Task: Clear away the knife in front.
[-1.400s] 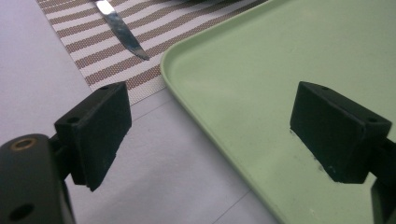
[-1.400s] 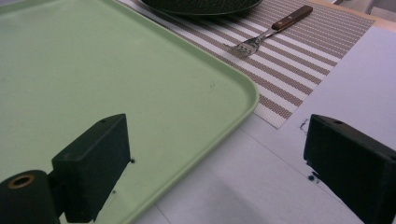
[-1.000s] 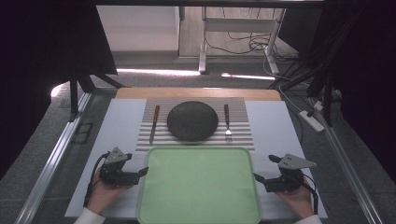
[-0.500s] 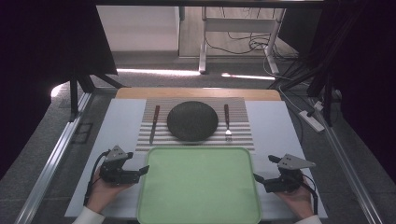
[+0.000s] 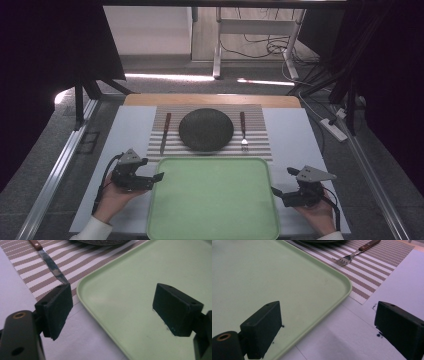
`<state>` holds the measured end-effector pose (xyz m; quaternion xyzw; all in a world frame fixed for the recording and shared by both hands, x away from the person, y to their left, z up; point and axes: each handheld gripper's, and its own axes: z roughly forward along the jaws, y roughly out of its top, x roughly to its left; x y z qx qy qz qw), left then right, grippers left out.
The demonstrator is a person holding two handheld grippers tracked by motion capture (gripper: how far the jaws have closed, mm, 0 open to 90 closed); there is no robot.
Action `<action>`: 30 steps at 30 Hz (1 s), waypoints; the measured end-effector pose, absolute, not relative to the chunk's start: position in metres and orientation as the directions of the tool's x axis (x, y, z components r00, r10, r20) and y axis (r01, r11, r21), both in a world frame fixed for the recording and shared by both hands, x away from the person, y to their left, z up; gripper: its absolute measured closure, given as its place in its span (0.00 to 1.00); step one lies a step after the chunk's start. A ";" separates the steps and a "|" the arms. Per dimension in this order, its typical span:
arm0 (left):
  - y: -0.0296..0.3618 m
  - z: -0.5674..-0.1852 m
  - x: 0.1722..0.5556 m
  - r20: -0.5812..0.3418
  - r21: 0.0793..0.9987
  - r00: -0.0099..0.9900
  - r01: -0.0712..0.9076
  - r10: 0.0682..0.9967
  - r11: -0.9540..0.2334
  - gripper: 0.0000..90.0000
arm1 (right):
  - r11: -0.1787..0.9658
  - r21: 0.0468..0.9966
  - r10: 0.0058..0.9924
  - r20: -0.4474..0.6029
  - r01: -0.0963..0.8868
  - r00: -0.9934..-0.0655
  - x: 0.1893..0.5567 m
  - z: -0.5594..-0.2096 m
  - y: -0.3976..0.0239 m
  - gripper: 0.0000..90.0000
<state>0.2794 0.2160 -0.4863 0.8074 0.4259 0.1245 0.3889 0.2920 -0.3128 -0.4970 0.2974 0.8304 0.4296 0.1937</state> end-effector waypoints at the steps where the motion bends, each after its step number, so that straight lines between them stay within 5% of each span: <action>1: 0.216 -0.486 0.281 -0.131 0.732 0.605 0.594 0.785 -0.335 0.20 | 0.454 0.828 0.659 -0.065 0.328 -0.749 0.292 -0.497 -0.313 0.08; 12: 0.208 -0.478 0.296 -0.119 0.730 0.622 0.583 0.774 -0.356 0.26 | 0.458 0.825 0.660 -0.065 0.332 -0.748 0.292 -0.497 -0.313 0.08; 22: 0.205 -0.480 0.307 -0.110 0.712 0.656 0.577 0.747 -0.401 0.41 | 0.462 0.820 0.664 -0.069 0.337 -0.744 0.292 -0.498 -0.313 0.08; 30: 0.206 -0.480 0.323 -0.110 0.695 0.654 0.589 0.749 -0.412 0.82 | 0.466 0.817 0.666 -0.072 0.339 -0.742 0.292 -0.499 -0.312 0.08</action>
